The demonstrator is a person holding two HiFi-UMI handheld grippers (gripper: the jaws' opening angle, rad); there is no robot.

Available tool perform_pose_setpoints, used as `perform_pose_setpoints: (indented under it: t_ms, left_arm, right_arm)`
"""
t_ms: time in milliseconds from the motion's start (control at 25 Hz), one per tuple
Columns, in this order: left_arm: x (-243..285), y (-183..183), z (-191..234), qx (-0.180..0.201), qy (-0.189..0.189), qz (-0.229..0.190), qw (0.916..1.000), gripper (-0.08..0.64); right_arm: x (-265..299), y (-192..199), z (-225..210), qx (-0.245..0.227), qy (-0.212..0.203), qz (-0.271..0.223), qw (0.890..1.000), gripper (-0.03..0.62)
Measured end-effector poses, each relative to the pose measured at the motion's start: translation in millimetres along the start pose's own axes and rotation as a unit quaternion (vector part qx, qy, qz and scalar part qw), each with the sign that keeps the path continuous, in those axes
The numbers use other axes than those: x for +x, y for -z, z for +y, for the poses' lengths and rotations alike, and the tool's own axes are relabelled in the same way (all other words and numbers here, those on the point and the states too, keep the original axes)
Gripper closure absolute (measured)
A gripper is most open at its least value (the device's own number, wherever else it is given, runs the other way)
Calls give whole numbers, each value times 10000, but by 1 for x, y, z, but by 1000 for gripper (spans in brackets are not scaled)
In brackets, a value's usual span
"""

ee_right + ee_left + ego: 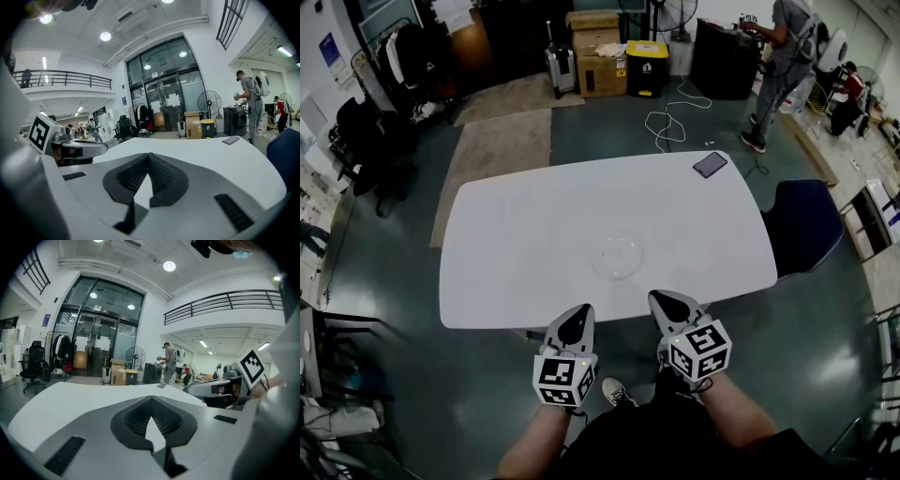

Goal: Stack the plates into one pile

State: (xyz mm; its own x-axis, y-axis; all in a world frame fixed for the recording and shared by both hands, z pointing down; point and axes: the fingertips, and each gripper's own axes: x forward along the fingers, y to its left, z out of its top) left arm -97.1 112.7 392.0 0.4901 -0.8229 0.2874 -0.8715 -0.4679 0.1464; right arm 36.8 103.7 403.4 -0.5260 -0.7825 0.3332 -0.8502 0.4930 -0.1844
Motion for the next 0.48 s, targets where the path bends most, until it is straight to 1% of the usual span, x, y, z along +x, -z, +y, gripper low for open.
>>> perform_pose_setpoints:
  t_ms: [480]
  left_arm:
    - [-2, -1, 1, -14, 1, 0, 10000, 543]
  right_arm:
    - [-1, 0, 2, 5, 14, 23, 10000, 575]
